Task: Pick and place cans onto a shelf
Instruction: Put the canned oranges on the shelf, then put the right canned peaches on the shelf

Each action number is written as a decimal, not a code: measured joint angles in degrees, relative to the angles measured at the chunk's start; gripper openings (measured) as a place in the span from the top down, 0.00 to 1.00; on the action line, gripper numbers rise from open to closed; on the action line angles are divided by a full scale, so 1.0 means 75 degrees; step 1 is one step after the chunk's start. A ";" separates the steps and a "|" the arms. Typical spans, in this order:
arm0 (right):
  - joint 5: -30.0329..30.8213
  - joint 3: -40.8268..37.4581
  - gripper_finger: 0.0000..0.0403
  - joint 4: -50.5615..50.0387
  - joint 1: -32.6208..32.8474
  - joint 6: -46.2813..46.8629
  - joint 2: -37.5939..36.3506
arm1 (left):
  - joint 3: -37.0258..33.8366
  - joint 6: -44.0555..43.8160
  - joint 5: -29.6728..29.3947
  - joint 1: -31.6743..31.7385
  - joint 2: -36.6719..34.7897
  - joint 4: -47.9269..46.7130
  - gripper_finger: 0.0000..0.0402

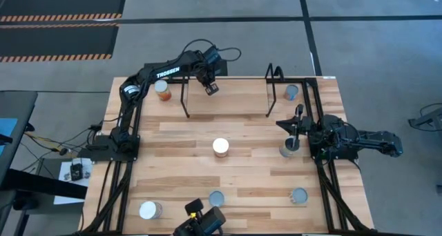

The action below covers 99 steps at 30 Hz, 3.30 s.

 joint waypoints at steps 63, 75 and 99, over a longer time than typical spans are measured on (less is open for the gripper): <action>0.0002 -0.0003 0.89 0.0000 0.0003 0.0000 -0.0003 | -0.4943 0.0405 -0.0261 -0.2393 -0.4626 0.5818 1.00; -0.0001 -0.0002 0.89 0.0000 0.0006 0.0000 0.0000 | -0.9187 -0.0555 -0.0270 -0.3160 -0.7853 0.8979 1.00; 0.0041 0.0044 0.89 0.0023 -0.0093 -0.0044 0.0002 | -1.2118 -0.0806 0.0309 -0.3750 -1.0601 1.1118 1.00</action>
